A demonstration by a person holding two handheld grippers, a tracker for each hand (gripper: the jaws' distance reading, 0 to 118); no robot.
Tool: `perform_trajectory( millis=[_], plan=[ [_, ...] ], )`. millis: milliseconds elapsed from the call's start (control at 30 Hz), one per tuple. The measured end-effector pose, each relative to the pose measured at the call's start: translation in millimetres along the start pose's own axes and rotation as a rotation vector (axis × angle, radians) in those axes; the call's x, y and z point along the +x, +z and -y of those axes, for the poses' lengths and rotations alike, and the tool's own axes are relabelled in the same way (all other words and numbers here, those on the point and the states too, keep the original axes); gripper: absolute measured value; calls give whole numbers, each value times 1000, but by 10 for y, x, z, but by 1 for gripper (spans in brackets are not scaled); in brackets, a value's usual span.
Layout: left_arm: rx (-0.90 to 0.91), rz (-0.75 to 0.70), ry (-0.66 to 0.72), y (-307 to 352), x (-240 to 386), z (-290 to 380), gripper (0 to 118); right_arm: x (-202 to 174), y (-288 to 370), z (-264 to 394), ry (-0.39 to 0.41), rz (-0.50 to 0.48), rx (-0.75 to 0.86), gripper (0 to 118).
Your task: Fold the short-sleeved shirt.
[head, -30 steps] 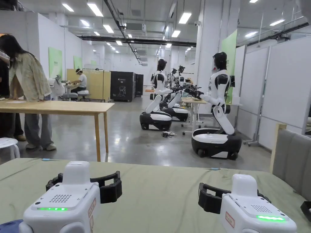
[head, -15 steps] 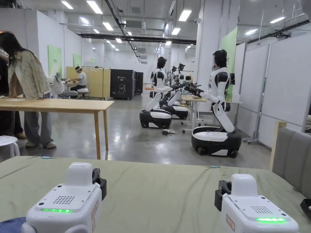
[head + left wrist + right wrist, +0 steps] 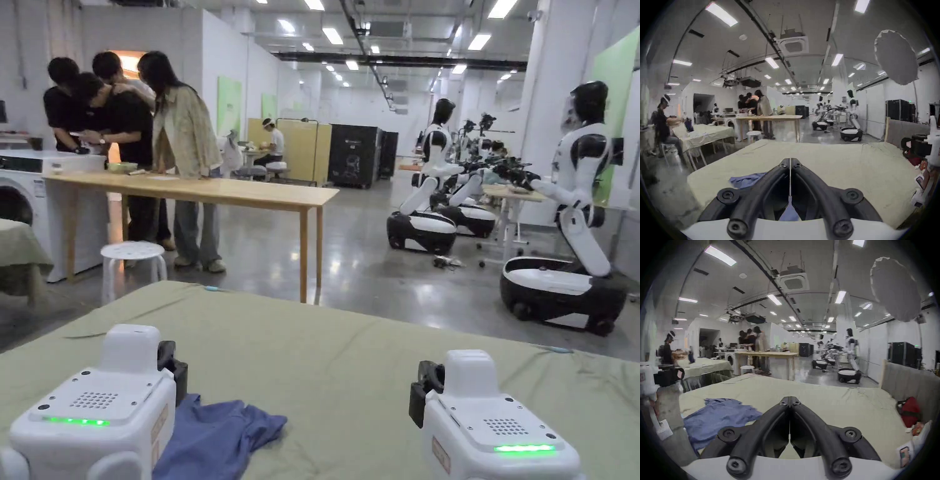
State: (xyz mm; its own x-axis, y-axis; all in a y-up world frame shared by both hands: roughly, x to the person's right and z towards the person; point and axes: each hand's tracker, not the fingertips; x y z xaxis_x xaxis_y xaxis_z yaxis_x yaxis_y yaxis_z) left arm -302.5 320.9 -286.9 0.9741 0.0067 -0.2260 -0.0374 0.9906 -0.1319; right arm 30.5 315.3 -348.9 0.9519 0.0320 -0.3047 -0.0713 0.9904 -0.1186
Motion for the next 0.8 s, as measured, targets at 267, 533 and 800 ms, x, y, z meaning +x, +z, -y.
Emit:
perform_trajectory(
  millis=[267,533,800],
  plan=[
    [-332,-2,38,-497,-778,305,0,-646,-432,309,-10,-129,-74,1],
    [-509,3,16,-1914,-642,1202,118,-564,-713,599,82,-96,-136,1],
    [-681,98,45,-3053,-58,1674,118,-319,-947,823,121,-47,-208,1]
  ],
)
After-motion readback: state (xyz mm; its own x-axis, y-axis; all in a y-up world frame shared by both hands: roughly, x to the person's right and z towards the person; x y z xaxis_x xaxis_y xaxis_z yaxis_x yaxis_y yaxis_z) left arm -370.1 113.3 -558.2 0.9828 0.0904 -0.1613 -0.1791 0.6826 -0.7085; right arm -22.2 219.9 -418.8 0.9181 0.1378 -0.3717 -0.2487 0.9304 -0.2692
